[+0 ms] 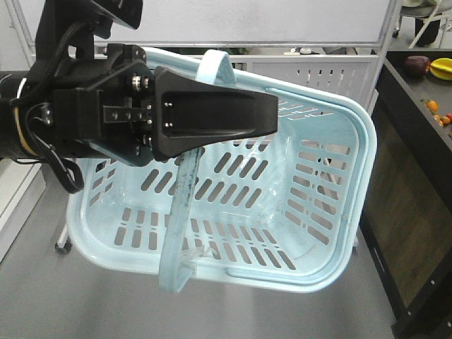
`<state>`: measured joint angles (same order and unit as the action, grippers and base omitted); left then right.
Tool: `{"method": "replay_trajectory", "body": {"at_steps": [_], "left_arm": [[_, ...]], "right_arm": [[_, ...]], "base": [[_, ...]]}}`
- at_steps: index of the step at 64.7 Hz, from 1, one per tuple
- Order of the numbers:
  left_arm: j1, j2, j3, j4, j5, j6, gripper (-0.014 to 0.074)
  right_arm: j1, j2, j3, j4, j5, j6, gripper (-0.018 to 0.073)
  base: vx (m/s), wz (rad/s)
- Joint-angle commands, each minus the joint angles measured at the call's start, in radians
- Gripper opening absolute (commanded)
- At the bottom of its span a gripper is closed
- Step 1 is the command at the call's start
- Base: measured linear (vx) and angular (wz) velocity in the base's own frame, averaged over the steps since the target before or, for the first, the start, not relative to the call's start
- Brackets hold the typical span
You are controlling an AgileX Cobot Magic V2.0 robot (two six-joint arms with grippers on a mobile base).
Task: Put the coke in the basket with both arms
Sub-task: 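Carry the basket in the left gripper while driving across the room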
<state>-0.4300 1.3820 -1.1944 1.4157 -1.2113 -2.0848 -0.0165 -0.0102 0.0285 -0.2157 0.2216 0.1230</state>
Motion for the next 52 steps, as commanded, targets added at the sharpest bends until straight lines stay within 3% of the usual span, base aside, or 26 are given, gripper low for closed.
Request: {"method": "replay_trajectory", "body": {"at_steps": [1, 52], "left_arm": [[-0.003, -0.035, -0.029, -0.099, -0.17, 0.007, -0.0006], [-0.003, -0.035, -0.029, -0.099, -0.17, 0.007, -0.0006]], "right_arm": [[-0.001, -0.018, 0.009, -0.009, -0.072, -0.008, -0.0005], [-0.001, -0.018, 0.009, -0.009, -0.072, -0.008, -0.0005]], "base": [[0.17, 0.09], [0.15, 0.24]]}}
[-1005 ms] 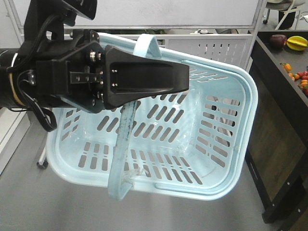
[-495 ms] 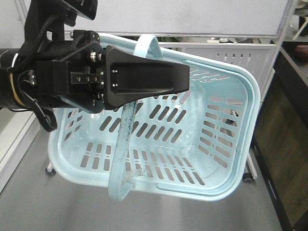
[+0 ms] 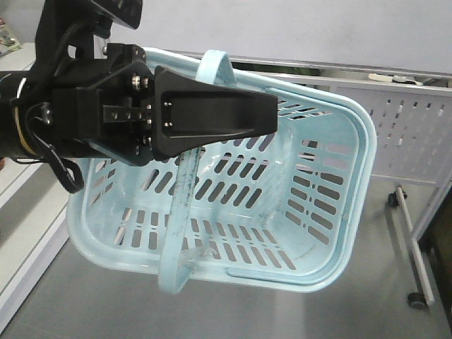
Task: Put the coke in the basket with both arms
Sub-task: 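Carry the basket in the left gripper while driving across the room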
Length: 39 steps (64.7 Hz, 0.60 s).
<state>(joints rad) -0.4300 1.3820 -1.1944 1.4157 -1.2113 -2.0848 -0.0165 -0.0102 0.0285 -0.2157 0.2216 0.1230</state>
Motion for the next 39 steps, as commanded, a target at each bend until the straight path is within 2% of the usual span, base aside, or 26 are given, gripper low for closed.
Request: {"method": "replay_trajectory", "body": {"at_steps": [1, 39], "left_arm": [[-0.003, -0.035, -0.029, -0.099, -0.17, 0.007, -0.0006], [-0.003, -0.035, -0.029, -0.099, -0.17, 0.007, -0.0006]], "right_arm": [[-0.001, -0.018, 0.009, -0.009, -0.072, -0.008, -0.0005], [-0.001, -0.018, 0.009, -0.009, -0.072, -0.008, -0.0005]], "base": [[0.13, 0.37], [0.12, 0.45]]}}
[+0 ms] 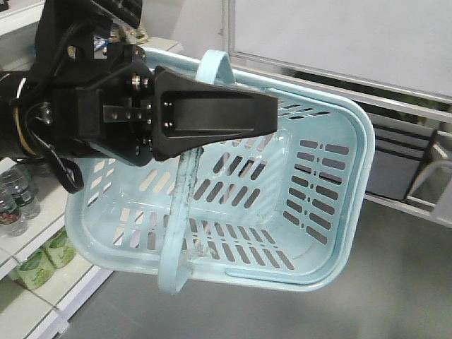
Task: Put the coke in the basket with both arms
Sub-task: 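Carry the basket in the left gripper while driving across the room, then drive toward the shelf with the red Coca-Cola bottle, basket held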
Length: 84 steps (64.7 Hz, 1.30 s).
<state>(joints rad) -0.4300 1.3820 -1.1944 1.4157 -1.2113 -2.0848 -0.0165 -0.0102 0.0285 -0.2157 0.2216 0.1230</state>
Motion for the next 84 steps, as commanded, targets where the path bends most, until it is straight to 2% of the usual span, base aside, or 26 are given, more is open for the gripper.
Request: {"method": "replay_trajectory", "body": {"at_steps": [1, 84], "left_arm": [[-0.003, -0.035, -0.029, -0.099, -0.17, 0.007, -0.0006], [-0.003, -0.035, -0.029, -0.099, -0.17, 0.007, -0.0006]], "right_arm": [[-0.001, -0.018, 0.009, -0.009, -0.072, -0.008, -0.0005], [-0.001, -0.018, 0.009, -0.009, -0.072, -0.008, -0.0005]], "base": [[0.13, 0.49], [0.11, 0.41]]}}
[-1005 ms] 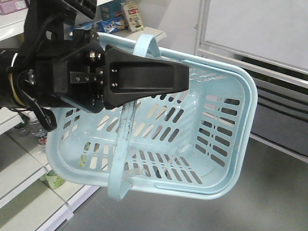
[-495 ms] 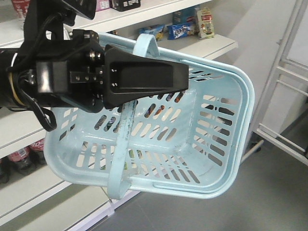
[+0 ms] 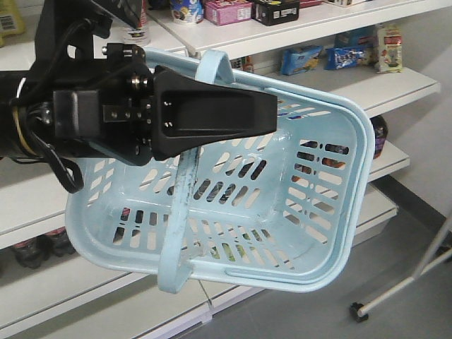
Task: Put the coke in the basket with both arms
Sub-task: 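Drive toward the shelf with the red Coca-Cola bottle, basket held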
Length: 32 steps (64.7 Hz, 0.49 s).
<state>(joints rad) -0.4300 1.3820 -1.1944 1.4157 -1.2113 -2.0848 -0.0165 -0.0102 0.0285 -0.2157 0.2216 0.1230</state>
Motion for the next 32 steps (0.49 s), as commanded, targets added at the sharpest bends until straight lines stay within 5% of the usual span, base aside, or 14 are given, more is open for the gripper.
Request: {"method": "replay_trajectory", "body": {"at_steps": [1, 32], "left_arm": [[-0.003, -0.035, -0.029, -0.099, -0.17, 0.007, -0.0006], [-0.003, -0.035, -0.029, -0.099, -0.17, 0.007, -0.0006]], "right_arm": [[-0.001, -0.018, 0.009, -0.009, -0.072, -0.008, -0.0005], [-0.001, -0.018, 0.009, -0.009, -0.072, -0.008, -0.0005]], "base": [[0.09, 0.34], [0.09, 0.35]]}}
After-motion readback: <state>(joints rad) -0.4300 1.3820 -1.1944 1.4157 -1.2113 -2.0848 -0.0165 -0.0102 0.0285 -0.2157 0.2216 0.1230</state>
